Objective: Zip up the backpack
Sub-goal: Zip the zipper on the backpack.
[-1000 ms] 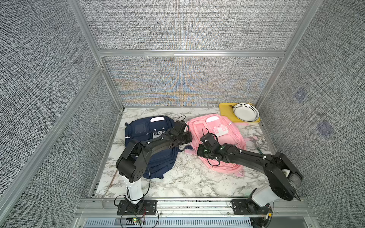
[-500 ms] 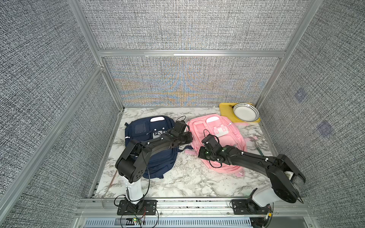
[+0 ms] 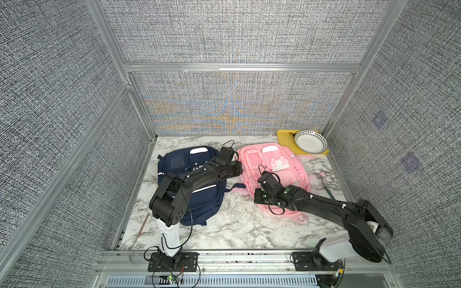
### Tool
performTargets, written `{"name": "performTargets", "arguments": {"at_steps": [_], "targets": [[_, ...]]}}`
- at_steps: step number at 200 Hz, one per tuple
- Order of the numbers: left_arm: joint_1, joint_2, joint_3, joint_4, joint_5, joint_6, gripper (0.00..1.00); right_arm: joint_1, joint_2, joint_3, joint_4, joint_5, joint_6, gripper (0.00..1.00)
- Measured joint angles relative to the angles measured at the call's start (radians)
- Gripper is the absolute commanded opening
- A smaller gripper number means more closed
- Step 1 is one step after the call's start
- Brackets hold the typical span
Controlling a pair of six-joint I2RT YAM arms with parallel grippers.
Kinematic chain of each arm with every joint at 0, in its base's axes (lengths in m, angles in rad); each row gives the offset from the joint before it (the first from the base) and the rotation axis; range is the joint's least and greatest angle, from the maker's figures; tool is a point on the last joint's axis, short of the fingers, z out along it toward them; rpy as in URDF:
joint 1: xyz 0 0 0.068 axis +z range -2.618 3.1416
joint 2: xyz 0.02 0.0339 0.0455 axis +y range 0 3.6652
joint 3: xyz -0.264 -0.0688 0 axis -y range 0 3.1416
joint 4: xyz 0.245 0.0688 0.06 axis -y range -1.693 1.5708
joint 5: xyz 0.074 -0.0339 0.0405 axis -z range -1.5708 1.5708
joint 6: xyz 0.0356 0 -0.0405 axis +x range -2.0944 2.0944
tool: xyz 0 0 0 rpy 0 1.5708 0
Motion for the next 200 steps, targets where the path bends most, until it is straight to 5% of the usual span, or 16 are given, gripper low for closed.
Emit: {"name": "performTargets", "arguments": {"at_steps": [200], "targets": [[0.063, 0.162, 0.303, -0.203, 0.006, 0.07, 0.0, -0.111, -0.089, -0.008, 0.04, -0.091, -0.155, 0.0]]}}
